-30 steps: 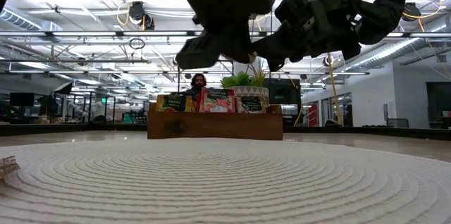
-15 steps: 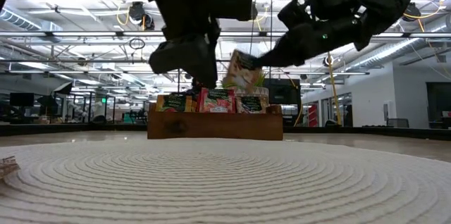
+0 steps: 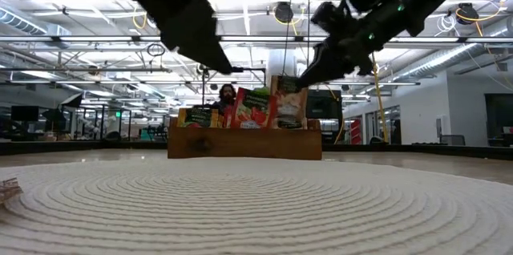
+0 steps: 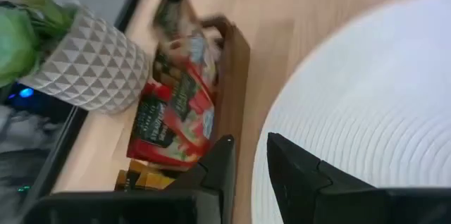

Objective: Pick & Place Tea
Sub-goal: Put the vanilla tea bag into the wooden organizer

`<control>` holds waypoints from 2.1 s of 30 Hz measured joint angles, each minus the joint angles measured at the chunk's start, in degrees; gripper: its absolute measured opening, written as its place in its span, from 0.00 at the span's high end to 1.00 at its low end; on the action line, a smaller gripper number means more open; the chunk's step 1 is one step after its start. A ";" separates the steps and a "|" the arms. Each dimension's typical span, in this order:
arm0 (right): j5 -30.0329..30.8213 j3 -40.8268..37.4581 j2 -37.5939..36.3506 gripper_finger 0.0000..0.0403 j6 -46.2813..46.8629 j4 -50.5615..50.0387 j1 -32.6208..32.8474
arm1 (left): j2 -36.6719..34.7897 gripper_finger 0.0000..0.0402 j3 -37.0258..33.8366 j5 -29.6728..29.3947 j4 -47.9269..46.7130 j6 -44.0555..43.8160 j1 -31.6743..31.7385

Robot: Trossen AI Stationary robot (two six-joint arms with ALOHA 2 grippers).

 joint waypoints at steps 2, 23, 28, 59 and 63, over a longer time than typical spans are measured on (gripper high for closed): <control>-0.06 0.02 -1.09 1.00 -0.30 1.06 0.56 | -4.08 0.78 -5.24 0.04 5.96 -0.03 -0.01; 1.13 0.02 -2.75 1.00 4.06 -6.91 -0.37 | -13.25 0.78 -18.38 0.39 19.82 1.06 1.73; -0.65 0.05 0.20 1.00 5.02 -6.89 -0.46 | -13.25 0.78 -18.38 0.50 20.11 1.23 1.74; 7.65 0.05 6.64 0.77 5.98 0.58 -0.24 | -13.23 0.78 -18.34 1.85 20.26 0.80 1.75; 10.10 0.05 6.20 0.71 5.99 1.65 -0.20 | -13.23 0.78 -18.33 4.00 20.24 0.51 1.76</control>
